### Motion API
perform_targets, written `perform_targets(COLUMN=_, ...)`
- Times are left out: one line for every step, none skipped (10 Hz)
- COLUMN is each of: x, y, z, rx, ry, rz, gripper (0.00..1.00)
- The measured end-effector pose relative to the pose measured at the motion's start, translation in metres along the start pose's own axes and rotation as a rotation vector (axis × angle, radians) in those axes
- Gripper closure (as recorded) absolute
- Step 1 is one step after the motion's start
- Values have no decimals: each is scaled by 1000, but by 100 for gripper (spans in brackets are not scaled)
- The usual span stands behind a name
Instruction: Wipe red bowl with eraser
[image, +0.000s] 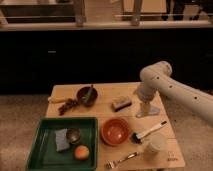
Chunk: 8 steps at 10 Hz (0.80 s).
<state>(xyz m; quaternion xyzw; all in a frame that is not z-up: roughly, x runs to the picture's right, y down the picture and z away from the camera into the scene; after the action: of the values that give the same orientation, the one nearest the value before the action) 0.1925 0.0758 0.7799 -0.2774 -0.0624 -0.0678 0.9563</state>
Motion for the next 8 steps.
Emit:
perform_targets(x=-1, y=-6, z=5, rx=-3, ry=-9, rz=2, gripper=20)
perform_targets(x=-6, y=-13, z=8, rx=-5, ry=-17, rz=-6, gripper=20)
perform_targets(x=-6, y=-17, z=12, rx=-6, ry=-27, rz=-8, gripper=20)
perform_targets(x=-2, y=-18, z=15, rx=-11, ry=-30, rz=-7, gripper=20)
perform_targets(x=-3, y=-23, z=18, rx=-11, ry=-37, rz=-9, gripper=20)
perform_targets(x=-5, y=-27, z=22, rx=-10, ry=-43, rz=-10, gripper=20)
perform_targets(x=-6, y=-31, z=25, rx=-11, ry=-47, rz=-9, gripper=20)
perform_targets(x=-5, y=-33, z=27, rx=-11, ry=-50, rz=-6, gripper=20)
